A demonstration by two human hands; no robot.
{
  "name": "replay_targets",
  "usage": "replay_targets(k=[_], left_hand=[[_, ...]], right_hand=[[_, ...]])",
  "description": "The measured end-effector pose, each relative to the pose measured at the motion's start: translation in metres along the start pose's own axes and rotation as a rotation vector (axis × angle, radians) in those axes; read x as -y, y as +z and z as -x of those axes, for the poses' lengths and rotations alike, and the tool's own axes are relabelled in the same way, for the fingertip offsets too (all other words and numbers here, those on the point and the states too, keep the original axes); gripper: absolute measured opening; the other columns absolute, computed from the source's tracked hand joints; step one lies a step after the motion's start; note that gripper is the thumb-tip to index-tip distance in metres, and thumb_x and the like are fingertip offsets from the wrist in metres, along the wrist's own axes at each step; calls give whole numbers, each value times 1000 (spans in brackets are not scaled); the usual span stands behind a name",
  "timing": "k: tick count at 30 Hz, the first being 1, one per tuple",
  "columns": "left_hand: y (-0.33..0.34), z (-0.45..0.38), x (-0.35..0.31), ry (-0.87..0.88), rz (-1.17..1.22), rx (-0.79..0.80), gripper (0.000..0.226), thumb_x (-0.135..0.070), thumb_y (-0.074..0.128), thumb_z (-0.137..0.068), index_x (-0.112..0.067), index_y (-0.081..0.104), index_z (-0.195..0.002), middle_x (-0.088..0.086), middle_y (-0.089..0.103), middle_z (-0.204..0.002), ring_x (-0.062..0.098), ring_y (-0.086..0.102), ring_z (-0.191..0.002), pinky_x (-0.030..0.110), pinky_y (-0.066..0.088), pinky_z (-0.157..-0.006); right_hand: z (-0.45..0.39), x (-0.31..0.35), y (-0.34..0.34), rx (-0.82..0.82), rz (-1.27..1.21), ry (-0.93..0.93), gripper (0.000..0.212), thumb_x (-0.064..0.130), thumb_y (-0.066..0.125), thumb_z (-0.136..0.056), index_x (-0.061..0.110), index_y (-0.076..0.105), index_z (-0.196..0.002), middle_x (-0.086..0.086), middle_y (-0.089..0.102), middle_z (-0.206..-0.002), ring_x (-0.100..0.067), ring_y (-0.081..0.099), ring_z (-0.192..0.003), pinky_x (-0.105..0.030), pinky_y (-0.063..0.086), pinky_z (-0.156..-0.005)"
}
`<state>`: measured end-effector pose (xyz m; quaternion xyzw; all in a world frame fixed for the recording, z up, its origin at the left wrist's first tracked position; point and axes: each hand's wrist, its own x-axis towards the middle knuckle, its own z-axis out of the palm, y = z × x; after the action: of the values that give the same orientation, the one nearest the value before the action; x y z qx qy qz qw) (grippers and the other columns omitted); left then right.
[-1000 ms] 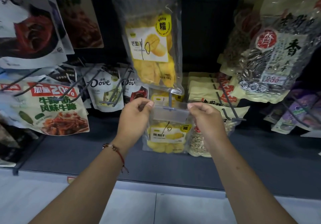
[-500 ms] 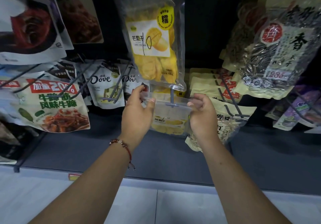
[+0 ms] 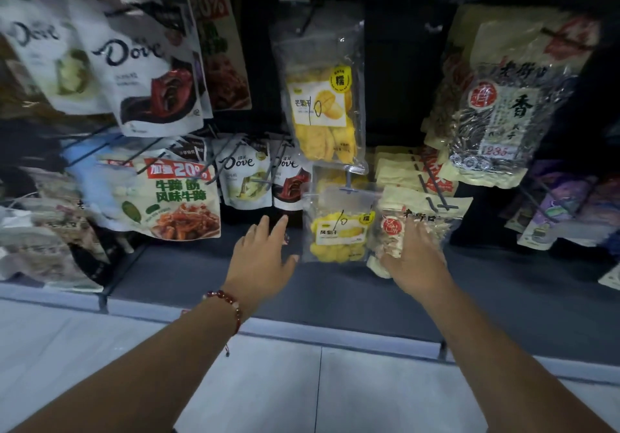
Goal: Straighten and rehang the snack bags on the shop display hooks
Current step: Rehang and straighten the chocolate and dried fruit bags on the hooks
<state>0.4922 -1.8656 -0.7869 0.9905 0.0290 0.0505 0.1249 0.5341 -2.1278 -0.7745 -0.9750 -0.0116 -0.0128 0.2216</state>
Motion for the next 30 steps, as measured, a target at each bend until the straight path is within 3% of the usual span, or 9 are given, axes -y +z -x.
replay_targets(k=[7,14,19,25,30], left_hand=[[-29,85,74,-68,-207,59,79,-59,42,-96,-28,4,-158,11,3,-165,33,5,-151,47,11,-121],[-83,150,124,-227,-216,-6,76,-59,41,-96,-28,9,-157,10,4,-165,32,5,-151,47,10,-121],[-102,166,134,-299,-192,-51,74,-58,42,-96,-28,12,-156,11,10,-164,31,11,-150,47,15,-121],[-95,192,139,-337,-288,-14,72,-55,42,-97,-27,14,-156,11,15,-163,31,16,-149,45,18,-120],[-107,214,155,-465,-309,4,70,-56,44,-96,-28,19,-155,9,24,-160,29,26,-146,41,27,-116]], right_hand=[[56,19,4,66,212,-42,83,51,53,-92,16,10,-154,-11,6,-163,-38,8,-148,-48,13,-119],[106,83,25,205,264,-237,82,52,52,-93,18,10,-155,-8,6,-163,-32,7,-149,-50,18,-118],[115,134,20,246,289,-416,79,49,50,-96,26,5,-156,-4,-4,-164,-28,-2,-151,-44,5,-121],[112,177,57,360,164,-375,81,46,56,-93,21,11,-156,-7,3,-164,-32,4,-150,-45,15,-120],[113,255,79,347,8,-565,77,41,56,-94,22,13,-155,-7,-3,-164,-31,-1,-150,-46,9,-120]])
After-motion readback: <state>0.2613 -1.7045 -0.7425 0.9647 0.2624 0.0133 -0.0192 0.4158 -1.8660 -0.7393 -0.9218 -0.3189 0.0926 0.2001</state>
